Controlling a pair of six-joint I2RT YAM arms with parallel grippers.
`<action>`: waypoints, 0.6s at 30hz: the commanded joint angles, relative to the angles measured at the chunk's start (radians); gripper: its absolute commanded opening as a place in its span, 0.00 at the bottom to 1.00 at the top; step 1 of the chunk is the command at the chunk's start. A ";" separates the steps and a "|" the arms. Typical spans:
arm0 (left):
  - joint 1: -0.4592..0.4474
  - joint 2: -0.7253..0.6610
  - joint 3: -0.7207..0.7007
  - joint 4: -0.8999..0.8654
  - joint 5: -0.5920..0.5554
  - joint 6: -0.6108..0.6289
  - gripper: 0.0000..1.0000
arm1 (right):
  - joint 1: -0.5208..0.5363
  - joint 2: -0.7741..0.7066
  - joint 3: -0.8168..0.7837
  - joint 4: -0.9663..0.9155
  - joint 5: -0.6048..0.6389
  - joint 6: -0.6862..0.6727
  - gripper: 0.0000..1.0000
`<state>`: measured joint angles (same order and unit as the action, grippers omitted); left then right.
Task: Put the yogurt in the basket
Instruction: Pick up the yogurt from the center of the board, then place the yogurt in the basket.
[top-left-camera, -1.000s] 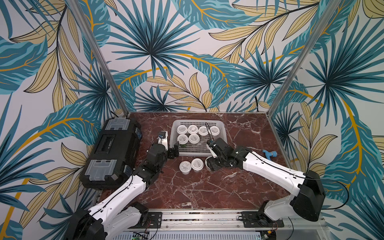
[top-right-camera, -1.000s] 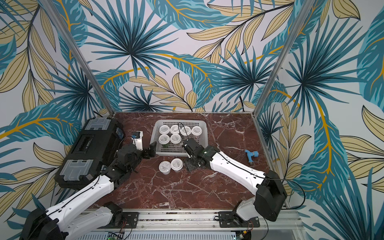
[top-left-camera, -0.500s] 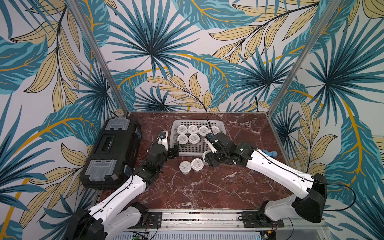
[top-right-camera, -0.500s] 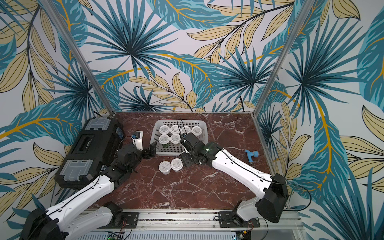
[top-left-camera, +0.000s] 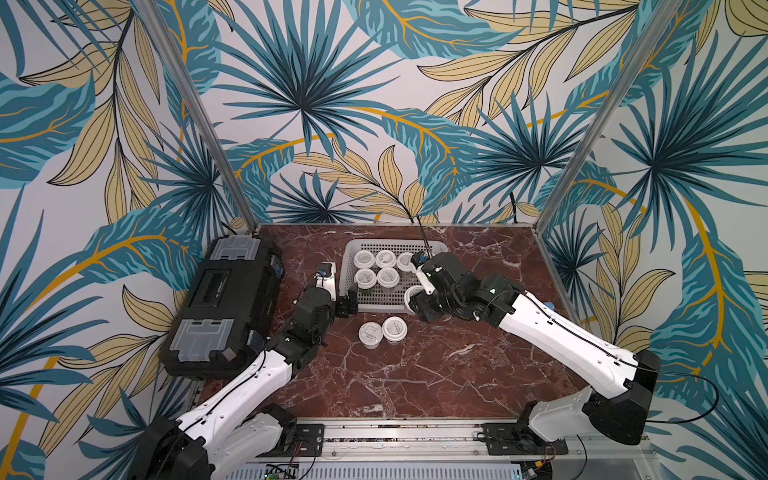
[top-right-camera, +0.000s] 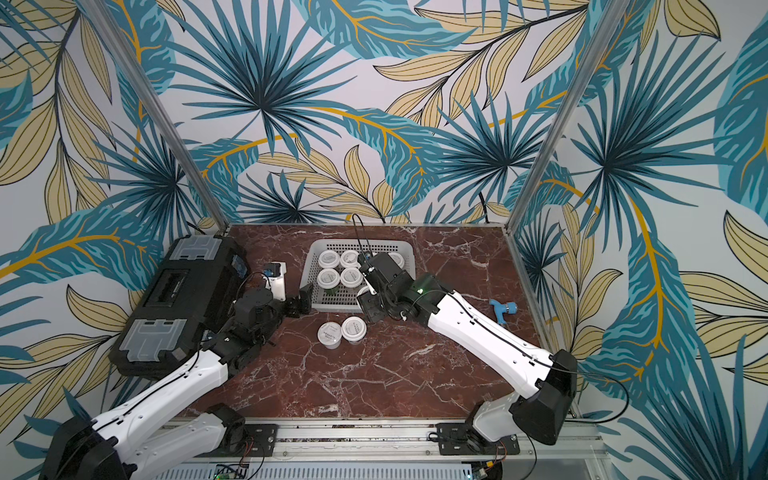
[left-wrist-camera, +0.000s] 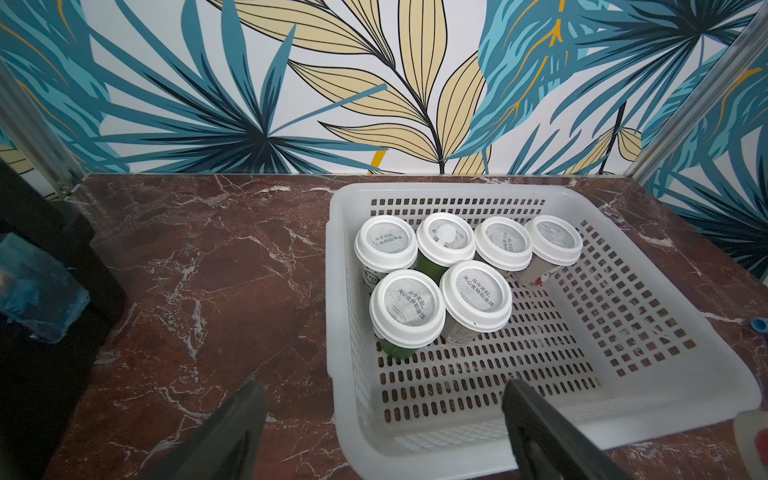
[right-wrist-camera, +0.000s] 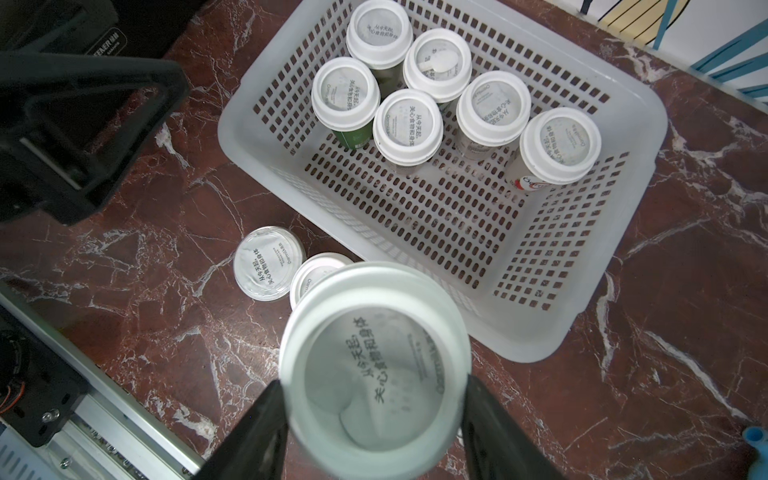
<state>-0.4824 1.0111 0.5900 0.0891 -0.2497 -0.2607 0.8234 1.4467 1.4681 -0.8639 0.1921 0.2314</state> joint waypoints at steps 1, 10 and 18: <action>0.006 0.004 0.050 0.003 -0.002 0.003 0.93 | 0.002 0.030 0.033 -0.028 0.029 -0.028 0.64; 0.007 -0.002 0.047 0.004 0.001 0.001 0.93 | -0.014 0.101 0.121 -0.039 0.028 -0.059 0.65; 0.007 -0.003 0.045 0.004 0.004 0.003 0.93 | -0.080 0.159 0.183 -0.037 0.005 -0.078 0.65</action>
<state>-0.4824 1.0111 0.5900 0.0891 -0.2493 -0.2607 0.7498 1.5860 1.6218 -0.8780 0.2085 0.1749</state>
